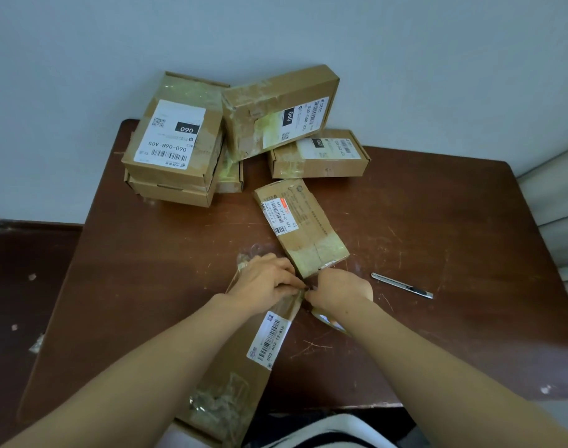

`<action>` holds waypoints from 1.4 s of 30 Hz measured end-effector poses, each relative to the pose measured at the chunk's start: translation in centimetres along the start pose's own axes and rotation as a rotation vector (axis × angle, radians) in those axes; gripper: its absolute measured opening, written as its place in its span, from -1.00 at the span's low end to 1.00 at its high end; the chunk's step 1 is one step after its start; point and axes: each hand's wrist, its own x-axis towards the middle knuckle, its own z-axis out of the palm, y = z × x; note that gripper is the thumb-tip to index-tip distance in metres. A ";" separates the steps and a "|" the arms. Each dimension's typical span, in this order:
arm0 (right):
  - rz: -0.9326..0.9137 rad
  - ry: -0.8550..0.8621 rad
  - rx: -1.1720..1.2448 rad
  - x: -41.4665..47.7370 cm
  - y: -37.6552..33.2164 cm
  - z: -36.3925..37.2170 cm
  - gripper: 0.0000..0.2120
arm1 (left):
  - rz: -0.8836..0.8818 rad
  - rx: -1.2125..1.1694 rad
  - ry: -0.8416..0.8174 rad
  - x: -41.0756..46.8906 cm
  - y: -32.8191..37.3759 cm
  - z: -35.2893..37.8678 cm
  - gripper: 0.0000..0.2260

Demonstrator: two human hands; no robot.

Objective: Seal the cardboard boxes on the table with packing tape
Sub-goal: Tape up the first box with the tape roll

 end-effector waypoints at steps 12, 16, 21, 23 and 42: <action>0.011 0.023 0.003 0.3 0.2 0.2 -0.69 | -0.009 -0.118 -0.100 -0.2 -1.7 -3.3 -0.84; 0.009 0.024 -0.009 0.1 0.1 0.2 -0.71 | 0.005 -0.140 -0.092 -0.9 -2.8 -3.8 -0.79; 0.012 0.019 -0.013 0.2 0.2 0.4 -0.75 | -0.039 -0.145 0.038 -1.9 -3.4 -3.1 -0.85; 0.005 0.024 -0.018 0.2 0.2 0.4 -0.77 | -0.023 -0.126 0.018 -2.0 -3.4 -3.0 -0.83; 0.023 0.053 -0.003 -0.8 -0.6 0.1 -0.77 | -0.073 -0.102 0.023 -1.4 -0.9 -0.4 -0.79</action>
